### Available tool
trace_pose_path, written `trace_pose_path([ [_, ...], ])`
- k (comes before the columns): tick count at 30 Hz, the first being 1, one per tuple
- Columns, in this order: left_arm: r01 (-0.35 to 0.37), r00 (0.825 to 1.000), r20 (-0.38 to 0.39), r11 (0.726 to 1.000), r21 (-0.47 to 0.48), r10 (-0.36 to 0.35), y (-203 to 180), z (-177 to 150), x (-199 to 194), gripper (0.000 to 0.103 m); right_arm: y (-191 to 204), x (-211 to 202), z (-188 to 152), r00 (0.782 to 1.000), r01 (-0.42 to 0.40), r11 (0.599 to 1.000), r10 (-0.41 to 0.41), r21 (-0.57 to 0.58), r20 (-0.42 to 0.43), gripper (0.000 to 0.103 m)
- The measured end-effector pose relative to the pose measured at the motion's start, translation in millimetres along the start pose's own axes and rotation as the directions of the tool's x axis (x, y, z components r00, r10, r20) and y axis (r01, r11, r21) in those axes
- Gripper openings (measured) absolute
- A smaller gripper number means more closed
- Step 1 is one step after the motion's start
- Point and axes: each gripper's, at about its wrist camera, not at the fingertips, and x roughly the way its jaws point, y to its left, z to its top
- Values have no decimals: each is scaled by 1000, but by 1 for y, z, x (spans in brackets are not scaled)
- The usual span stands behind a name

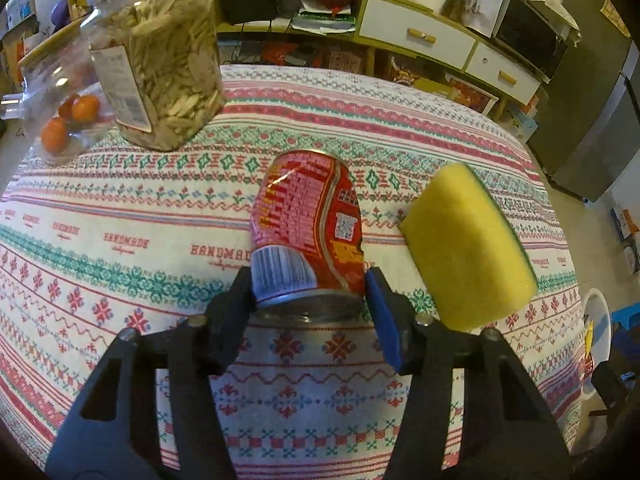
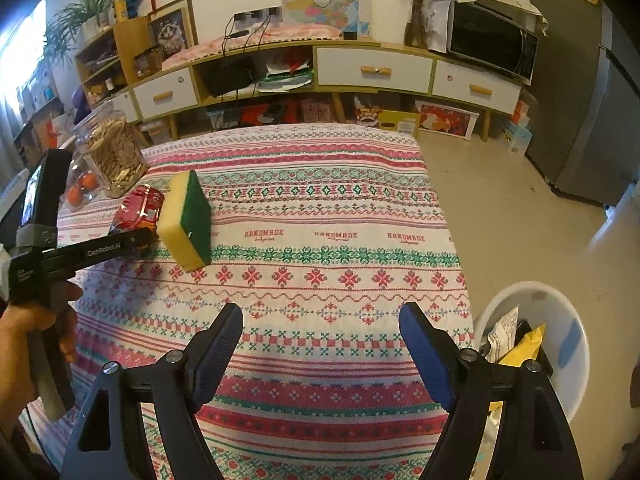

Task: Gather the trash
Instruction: 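Grasp the red can with the left tool while the right tool grasps the yellow-green sponge, then carry can and sponge over the white bin and open both tools to drop them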

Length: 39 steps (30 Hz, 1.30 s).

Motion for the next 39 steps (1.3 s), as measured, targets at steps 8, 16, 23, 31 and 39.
trace_pose_path([
  [8,2,1000,2,998,61,-2,18,-18,-42,57,31,3,7,1000,-19,996,21,-84,15,82],
  [16,14,1000,-11,1000,-14,-15,72,-42,-82,57,83,28,27,989,-148,986,150,-71,17,82],
  [23,49,999,4,998,-38,-49,88,-54,-99,57,112,59,36,987,-157,981,158,-112,3,79],
  [31,29,1000,-6,1000,-13,-29,96,-58,-96,57,114,79,43,986,-169,981,169,-93,-2,56],
  [39,27,1000,15,999,-21,-27,95,-56,-102,57,106,75,41,981,-192,978,193,-81,9,30],
])
